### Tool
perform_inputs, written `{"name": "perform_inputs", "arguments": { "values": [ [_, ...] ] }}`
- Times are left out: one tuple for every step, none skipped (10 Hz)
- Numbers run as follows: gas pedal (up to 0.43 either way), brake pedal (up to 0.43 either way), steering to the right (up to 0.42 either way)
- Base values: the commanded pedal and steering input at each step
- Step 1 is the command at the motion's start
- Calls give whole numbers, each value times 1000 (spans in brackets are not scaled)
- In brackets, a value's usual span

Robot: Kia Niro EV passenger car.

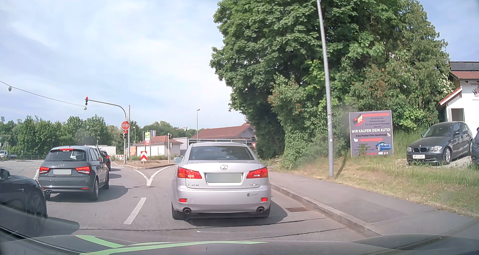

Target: Follow the waypoints while adhering to traffic rules and regulations

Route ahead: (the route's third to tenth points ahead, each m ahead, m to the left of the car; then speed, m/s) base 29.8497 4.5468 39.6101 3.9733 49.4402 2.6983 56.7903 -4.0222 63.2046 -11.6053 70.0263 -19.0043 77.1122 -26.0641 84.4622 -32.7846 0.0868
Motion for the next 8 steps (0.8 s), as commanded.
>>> {"name": "perform_inputs", "arguments": {
  "values": [
    [138,0,-118],
    [150,0,-118],
    [157,0,-118],
    [157,0,-118],
    [189,0,-118],
    [209,0,-118],
    [209,0,-118],
    [209,0,-118]
  ]
}}
